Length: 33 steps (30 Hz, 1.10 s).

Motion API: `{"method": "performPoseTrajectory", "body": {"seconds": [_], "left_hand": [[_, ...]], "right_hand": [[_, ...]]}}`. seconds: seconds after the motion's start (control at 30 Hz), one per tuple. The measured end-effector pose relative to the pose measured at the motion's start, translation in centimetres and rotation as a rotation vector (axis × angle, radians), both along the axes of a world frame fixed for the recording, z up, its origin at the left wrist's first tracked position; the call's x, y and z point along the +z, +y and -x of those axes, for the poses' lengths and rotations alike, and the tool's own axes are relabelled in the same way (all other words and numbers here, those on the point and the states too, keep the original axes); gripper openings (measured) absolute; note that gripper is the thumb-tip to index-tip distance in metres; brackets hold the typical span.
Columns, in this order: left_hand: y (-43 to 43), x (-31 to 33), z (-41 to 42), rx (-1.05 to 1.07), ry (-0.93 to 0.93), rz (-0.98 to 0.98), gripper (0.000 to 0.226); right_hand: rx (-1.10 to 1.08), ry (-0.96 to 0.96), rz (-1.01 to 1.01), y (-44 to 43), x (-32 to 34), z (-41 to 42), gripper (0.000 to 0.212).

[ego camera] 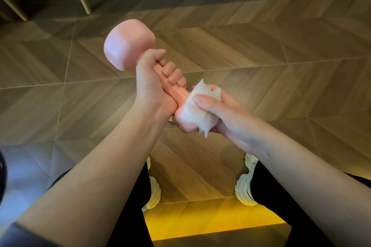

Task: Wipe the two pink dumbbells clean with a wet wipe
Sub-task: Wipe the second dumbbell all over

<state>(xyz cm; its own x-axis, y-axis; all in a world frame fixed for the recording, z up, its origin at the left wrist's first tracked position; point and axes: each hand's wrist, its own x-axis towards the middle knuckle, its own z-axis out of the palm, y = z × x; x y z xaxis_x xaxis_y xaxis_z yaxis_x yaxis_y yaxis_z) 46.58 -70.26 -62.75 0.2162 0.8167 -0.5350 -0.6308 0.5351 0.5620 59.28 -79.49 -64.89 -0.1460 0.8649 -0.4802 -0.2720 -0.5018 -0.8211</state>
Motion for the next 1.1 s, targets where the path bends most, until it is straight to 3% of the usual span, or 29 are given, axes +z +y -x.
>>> {"method": "performPoseTrajectory", "body": {"seconds": [0.17,0.3,0.37,0.5,0.7,0.8,0.87,0.97,1.1], "left_hand": [[-0.1,0.1,-0.7,-0.015,0.0,-0.055,0.035],[0.3,-0.3,-0.3,0.059,-0.06,-0.022,0.034],[0.2,-0.5,-0.2,0.083,-0.061,0.027,0.031],[0.3,-0.6,-0.3,0.087,-0.021,0.081,0.028],[0.2,-0.2,-0.2,0.066,-0.06,-0.013,0.032],[0.3,-0.2,-0.2,0.076,-0.069,-0.002,0.032],[0.4,-0.3,-0.3,0.084,-0.076,0.021,0.032],[0.4,-0.3,-0.2,0.095,-0.098,0.059,0.033],[0.9,-0.1,0.3,0.155,-0.116,0.073,0.032]], "right_hand": [[-0.106,-0.065,0.026,0.6,-0.1,0.4,0.047],[-0.014,0.114,0.105,0.5,0.1,-0.9,0.071],[-0.017,0.153,0.115,0.2,0.0,-0.7,0.069],[-0.089,0.082,0.112,0.4,-0.4,0.1,0.068],[-0.127,0.022,0.161,1.1,0.2,0.0,0.072],[-0.372,-0.316,-0.003,0.9,0.2,-0.1,0.064],[-0.519,-0.589,-0.281,0.6,0.3,-0.7,0.038],[-0.448,-0.761,-0.601,0.2,0.4,-0.8,0.003],[-0.217,-0.782,-0.755,-0.6,0.5,-1.3,0.027]]}}
